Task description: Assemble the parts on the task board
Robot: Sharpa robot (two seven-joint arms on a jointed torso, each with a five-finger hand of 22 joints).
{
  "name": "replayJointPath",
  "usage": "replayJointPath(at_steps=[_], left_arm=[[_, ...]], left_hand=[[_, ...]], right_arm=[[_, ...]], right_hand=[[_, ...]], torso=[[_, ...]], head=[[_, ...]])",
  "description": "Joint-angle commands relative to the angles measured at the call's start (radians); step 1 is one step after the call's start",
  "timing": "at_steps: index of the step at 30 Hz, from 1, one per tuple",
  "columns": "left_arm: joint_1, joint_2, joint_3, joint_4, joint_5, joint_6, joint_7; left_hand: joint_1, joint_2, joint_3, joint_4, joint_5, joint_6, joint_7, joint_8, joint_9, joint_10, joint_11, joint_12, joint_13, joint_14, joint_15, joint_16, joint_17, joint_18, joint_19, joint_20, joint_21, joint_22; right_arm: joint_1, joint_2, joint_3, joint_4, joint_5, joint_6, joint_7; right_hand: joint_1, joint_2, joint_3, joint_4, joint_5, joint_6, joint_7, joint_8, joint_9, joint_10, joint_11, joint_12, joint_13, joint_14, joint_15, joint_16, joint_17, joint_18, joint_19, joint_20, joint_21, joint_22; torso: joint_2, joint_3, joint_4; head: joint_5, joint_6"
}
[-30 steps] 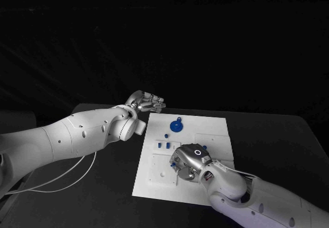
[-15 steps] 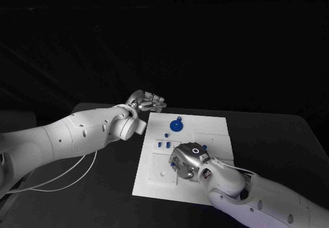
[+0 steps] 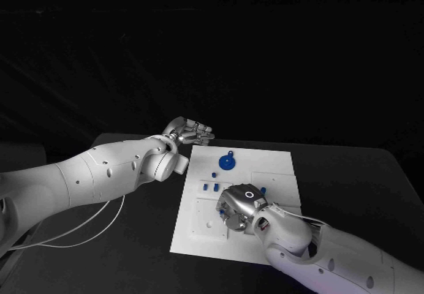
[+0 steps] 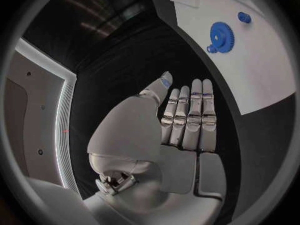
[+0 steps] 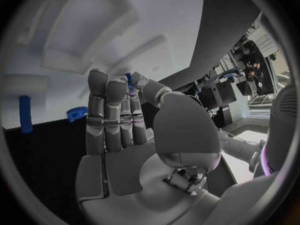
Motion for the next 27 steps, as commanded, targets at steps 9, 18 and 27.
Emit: replayJointPath(at_steps=[9, 18, 27], left_arm=[[0.001, 0.003, 0.001, 0.000, -0.005, 0.019, -0.003], [0.001, 0.002, 0.001, 0.000, -0.006, 0.021, -0.007], [0.001, 0.002, 0.001, 0.000, -0.007, 0.021, -0.009]], left_hand=[[-0.001, 0.008, -0.010, 0.004, 0.003, 0.000, 0.006, -0.003, 0.000, -0.012, 0.002, 0.003, 0.000, -0.010, 0.001, -0.004, -0.001, -0.003, -0.008, 0.002, 0.002, -0.012], [0.000, 0.007, -0.014, 0.005, 0.002, -0.001, 0.006, -0.003, 0.000, -0.014, 0.002, 0.003, 0.000, -0.012, 0.002, -0.004, 0.000, -0.003, -0.008, 0.003, 0.002, -0.020], [0.001, 0.007, -0.016, 0.005, 0.002, -0.001, 0.006, -0.003, 0.000, -0.016, 0.003, 0.003, 0.000, -0.014, 0.002, -0.004, 0.000, -0.003, -0.007, 0.004, 0.002, -0.026]], right_arm=[[-0.001, 0.005, -0.003, -0.011, -0.008, 0.055, -0.017], [0.001, 0.005, -0.004, -0.018, 0.023, 0.083, -0.005], [0.002, 0.002, -0.004, -0.016, 0.047, 0.054, 0.006]], right_hand=[[-0.005, 0.007, -0.005, -0.001, 0.005, 0.003, 0.002, 0.006, 0.000, -0.002, 0.002, 0.003, 0.000, 0.000, -0.001, -0.004, 0.000, 0.012, 0.036, -0.005, -0.019, -0.002], [-0.027, -0.023, -0.076, 0.029, 0.025, -0.059, 0.013, 0.004, -0.008, -0.096, 0.030, 0.002, -0.003, -0.015, 0.019, -0.003, -0.006, 0.019, 0.027, 0.013, -0.058, -0.019], [-0.026, -0.060, -0.149, 0.066, 0.020, -0.103, 0.021, 0.005, -0.009, -0.174, 0.055, 0.002, -0.004, -0.019, 0.038, 0.004, -0.027, 0.039, 0.037, 0.033, -0.084, -0.043]], torso=[[0.000, 0.0005, -0.0010], [0.000, 0.0011, -0.0010], [0.000, 0.0011, -0.0012]], head=[[0.000, 0.000], [-0.001, -0.003], [-0.002, -0.002]])
